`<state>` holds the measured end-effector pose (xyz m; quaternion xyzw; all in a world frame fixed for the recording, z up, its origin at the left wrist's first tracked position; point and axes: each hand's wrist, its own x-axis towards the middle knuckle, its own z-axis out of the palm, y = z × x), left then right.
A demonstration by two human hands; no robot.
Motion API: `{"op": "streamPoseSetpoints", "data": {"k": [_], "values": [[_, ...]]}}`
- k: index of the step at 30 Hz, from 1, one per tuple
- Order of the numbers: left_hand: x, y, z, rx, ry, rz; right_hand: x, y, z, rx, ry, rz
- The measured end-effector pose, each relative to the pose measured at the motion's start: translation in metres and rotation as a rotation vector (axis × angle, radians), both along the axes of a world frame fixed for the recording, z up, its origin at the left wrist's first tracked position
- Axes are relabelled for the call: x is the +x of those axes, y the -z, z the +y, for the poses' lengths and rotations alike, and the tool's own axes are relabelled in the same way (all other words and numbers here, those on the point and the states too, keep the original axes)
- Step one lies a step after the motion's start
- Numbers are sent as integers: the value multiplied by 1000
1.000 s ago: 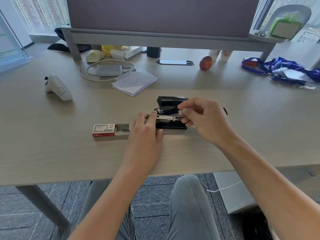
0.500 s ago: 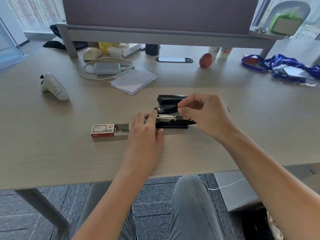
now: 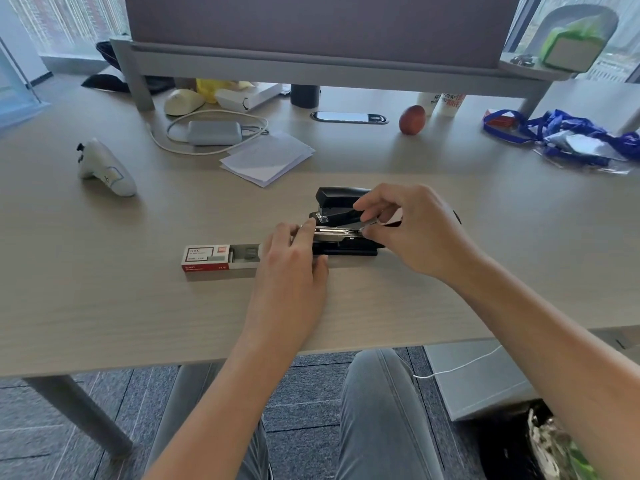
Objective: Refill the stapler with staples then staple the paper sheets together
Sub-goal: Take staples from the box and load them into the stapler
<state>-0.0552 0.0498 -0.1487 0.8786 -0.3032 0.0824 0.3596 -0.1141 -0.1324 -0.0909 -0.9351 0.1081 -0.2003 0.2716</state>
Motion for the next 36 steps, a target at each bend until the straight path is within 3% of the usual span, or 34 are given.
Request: {"op": "streamPoseSetpoints", "data": {"k": [36], "values": [[-1,-1,0,5,11,0,-2,-2,-11,8,-56,66]]}}
